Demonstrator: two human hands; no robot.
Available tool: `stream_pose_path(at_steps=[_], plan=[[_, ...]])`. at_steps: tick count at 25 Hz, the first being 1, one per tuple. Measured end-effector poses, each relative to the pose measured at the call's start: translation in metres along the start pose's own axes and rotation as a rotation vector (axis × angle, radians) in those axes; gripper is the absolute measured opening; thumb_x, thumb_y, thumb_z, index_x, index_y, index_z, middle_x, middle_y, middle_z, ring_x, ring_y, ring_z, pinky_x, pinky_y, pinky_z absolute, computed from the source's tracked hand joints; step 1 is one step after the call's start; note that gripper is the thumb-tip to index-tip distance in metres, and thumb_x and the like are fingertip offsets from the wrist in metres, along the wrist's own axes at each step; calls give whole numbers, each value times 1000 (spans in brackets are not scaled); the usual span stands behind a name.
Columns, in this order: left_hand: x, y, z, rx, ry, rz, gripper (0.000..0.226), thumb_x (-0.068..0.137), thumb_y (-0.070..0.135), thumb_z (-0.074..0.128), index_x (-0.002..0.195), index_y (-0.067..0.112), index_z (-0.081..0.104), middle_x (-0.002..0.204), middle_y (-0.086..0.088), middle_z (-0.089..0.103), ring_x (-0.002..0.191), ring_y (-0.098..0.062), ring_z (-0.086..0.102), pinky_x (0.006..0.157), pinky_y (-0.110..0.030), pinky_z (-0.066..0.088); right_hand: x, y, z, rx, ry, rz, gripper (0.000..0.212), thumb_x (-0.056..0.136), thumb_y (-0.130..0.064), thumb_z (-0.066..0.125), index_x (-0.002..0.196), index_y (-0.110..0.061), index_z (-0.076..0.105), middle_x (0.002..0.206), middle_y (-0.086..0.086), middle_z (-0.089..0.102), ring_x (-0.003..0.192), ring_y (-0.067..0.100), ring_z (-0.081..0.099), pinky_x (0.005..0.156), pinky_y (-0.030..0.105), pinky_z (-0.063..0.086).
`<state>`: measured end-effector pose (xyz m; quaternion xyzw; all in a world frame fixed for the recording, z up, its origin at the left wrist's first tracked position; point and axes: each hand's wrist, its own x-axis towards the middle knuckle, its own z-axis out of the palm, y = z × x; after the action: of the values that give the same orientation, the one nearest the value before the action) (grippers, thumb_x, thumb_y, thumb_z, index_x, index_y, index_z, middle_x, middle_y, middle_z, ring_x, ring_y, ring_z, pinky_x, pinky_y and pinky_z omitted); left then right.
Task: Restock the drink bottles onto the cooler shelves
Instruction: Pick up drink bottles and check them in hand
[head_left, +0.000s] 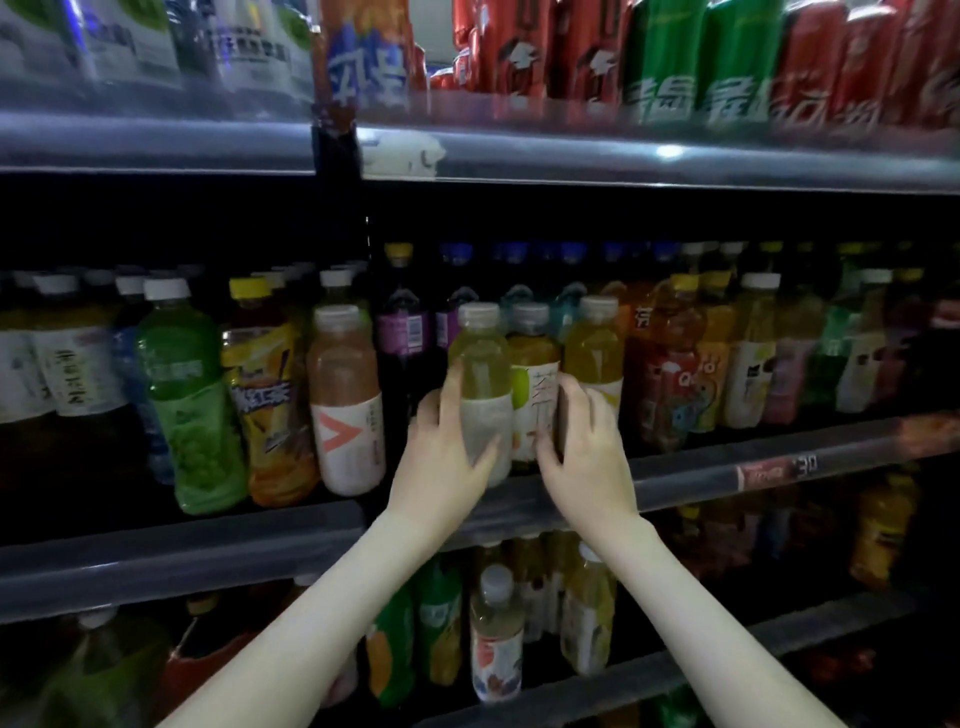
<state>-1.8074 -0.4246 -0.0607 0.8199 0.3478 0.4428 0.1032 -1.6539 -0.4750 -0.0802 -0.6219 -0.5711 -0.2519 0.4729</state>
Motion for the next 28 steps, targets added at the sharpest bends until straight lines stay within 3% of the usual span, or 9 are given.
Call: stream_pose_path(at_steps=[2, 5, 9, 14, 18, 21, 24, 26, 28], plan=[[14, 12, 13, -41, 55, -83, 100, 85, 41, 64, 147, 36, -13, 145, -13, 33, 126, -28, 42, 95, -33, 40, 12, 23, -5, -21, 35, 3, 66, 83, -12, 69, 140, -9, 34, 127, 19, 46, 114, 33, 46, 92, 47, 48], [23, 24, 29, -57, 168, -147, 105, 82, 40, 68, 147, 33, -13, 144, -14, 34, 123, -29, 46, 88, -29, 40, 31, 40, -10, -47, 87, -64, 72, 81, -17, 72, 141, -14, 33, 127, 18, 48, 113, 27, 37, 89, 51, 43], [24, 22, 36, 2, 226, -152, 103, 81, 37, 70, 147, 35, -10, 134, -16, 40, 114, -31, 51, 89, -39, 46, 50, 44, -9, -60, 95, -37, 78, 84, -33, 69, 145, -21, 22, 142, 23, 35, 125, 35, 31, 97, 56, 35], [27, 18, 32, -65, 240, -222, 105, 80, 35, 72, 147, 39, -9, 144, -9, 32, 123, -27, 46, 91, -30, 40, 60, 61, -8, 182, -113, 116, 89, 87, -36, 65, 150, -26, 3, 154, 21, 17, 136, 40, 28, 107, 56, 34], [21, 18, 31, -136, 287, -157, 103, 80, 30, 73, 147, 42, -5, 144, 3, 32, 118, 1, 39, 90, -19, 35, 61, 62, -10, 273, -133, 133, 92, 87, -35, 66, 151, -29, 0, 153, 17, 20, 133, 38, 34, 99, 50, 42], [12, 18, 35, -159, 329, -49, 103, 77, 24, 77, 145, 44, 1, 138, 17, 26, 112, 29, 26, 85, 3, 30, 63, 69, -10, 396, -229, 293, 96, 84, -43, 67, 150, -35, -1, 147, 11, 35, 124, 32, 49, 89, 37, 45], [8, 23, 33, -224, 414, 16, 100, 74, 22, 78, 141, 49, 8, 143, 20, 22, 126, 20, 26, 95, 1, 29, 65, 76, -8, 546, -161, 389, 86, 79, -38, 74, 147, -24, 23, 133, 5, 52, 117, 25, 55, 87, 29, 44], [5, 29, 27, -242, 496, 72, 101, 73, 28, 79, 142, 40, 6, 147, 10, 26, 133, 4, 31, 101, -8, 33, 58, 77, -11, 617, -94, 400, 82, 77, -35, 77, 143, -26, 28, 129, 0, 55, 114, 16, 56, 89, 26, 46], [-2, 34, 20, -222, 586, 165, 98, 73, 28, 76, 144, 28, 8, 146, 17, 24, 133, 2, 32, 104, -15, 36, 47, 73, -18, 630, 17, 308, 85, 76, -31, 79, 143, -22, 28, 133, 0, 50, 114, 6, 50, 91, 11, 42]])
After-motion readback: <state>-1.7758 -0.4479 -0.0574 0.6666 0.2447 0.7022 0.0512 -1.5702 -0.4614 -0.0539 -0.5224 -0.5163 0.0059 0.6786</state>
